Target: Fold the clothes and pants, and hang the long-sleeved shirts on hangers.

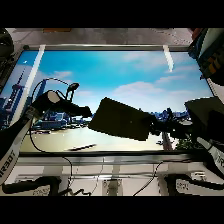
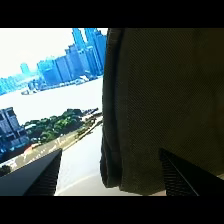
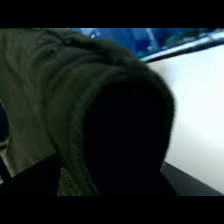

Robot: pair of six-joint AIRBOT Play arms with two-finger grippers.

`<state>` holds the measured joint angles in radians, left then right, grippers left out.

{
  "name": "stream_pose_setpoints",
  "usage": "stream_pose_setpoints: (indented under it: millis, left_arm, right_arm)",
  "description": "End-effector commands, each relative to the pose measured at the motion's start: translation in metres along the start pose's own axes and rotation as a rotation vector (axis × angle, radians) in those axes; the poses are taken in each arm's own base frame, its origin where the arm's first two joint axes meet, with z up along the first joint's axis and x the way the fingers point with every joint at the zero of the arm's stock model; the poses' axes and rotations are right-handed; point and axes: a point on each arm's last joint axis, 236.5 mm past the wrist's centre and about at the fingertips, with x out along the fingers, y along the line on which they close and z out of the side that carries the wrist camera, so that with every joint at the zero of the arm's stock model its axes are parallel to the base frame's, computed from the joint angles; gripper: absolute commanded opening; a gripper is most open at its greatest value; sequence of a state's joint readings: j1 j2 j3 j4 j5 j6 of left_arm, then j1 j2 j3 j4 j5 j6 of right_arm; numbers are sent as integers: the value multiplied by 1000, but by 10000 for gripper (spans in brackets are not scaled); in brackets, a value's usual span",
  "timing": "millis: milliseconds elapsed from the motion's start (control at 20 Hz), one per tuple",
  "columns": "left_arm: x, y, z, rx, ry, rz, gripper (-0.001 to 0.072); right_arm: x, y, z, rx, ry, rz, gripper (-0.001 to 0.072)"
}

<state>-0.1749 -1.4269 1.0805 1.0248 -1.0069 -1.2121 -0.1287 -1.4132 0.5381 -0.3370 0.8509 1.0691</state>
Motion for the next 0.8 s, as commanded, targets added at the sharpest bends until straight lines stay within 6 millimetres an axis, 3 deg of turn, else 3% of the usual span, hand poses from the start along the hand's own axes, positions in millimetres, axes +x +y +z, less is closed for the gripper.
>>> stream_pose_setpoints:
  millis: [0,50,100,150,200,250,400,500,600,750]
  left_arm:
    - [0,1,0,1,-1,1,690]
    - [0,1,1,1,-6,3,689]
    - [0,2,5,1,-21,9,656]
    - [-1,5,10,-1,-41,17,449]
    - [-3,10,17,-8,-71,29,114]
    - [-7,16,24,1,-101,42,15]
    - [-47,46,52,125,-157,183,17]
    - [-93,61,73,241,-214,337,18]
    - [-144,63,87,328,-284,464,18]
    - [-208,52,89,397,-388,581,19]
  right_arm:
    - [18,23,-3,-163,68,25,377]
    - [20,35,3,-229,51,28,122]
    - [21,48,9,-279,36,39,46]
    - [18,66,19,-323,19,63,36]
    - [11,86,31,-359,-4,91,36]
    - [1,106,43,-395,-30,121,35]
    - [-55,160,93,-456,-183,186,36]
    - [-115,174,132,-458,-330,170,36]
    - [-180,163,164,-421,-473,103,35]
    - [-296,110,194,-295,-723,-54,35]
